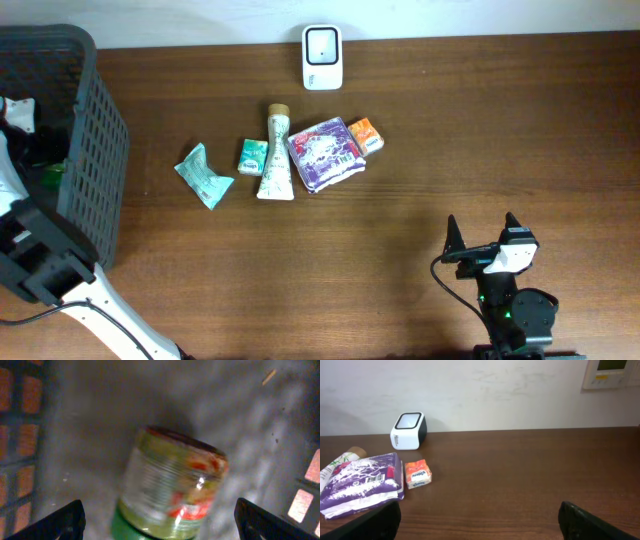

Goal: Scan the item barcode
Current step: 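Grasp the green-lidded jar with the left gripper and lift it out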

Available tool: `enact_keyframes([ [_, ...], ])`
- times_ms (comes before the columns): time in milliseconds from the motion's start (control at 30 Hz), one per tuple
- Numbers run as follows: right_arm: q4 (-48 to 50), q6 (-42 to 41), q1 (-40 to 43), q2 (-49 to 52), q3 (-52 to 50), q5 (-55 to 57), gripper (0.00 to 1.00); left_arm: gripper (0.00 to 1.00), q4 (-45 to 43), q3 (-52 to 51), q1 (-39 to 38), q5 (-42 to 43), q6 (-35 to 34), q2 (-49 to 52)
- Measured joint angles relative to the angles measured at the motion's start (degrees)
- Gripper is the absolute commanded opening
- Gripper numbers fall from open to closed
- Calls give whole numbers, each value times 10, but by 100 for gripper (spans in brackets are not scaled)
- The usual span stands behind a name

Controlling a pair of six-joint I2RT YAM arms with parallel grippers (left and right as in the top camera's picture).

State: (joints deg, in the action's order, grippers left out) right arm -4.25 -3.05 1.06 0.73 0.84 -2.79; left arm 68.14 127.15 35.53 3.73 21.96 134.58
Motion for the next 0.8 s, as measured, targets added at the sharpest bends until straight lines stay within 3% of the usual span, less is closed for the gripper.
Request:
enact_keyframes([
  [200,0,0,0,0,0,0,99,89,-3,-34,-1,6,10,0],
  [300,0,0,0,0,0,0,99,74,-13,-54,-3,7,12,0],
  [433,0,0,0,0,0,0,99,64,-24,-64,-4,8,14,0],
  [467,0,0,0,0,0,0,99,57,-26,-64,-5,8,15,0],
  [633,0,0,0,0,0,0,99,55,-29,-64,-5,8,16,0],
  [700,0,0,0,0,0,0,99,41,-30,-64,-5,8,14,0],
  [800,0,0,0,0,0,0,99,41,-31,-64,-5,8,9,0],
])
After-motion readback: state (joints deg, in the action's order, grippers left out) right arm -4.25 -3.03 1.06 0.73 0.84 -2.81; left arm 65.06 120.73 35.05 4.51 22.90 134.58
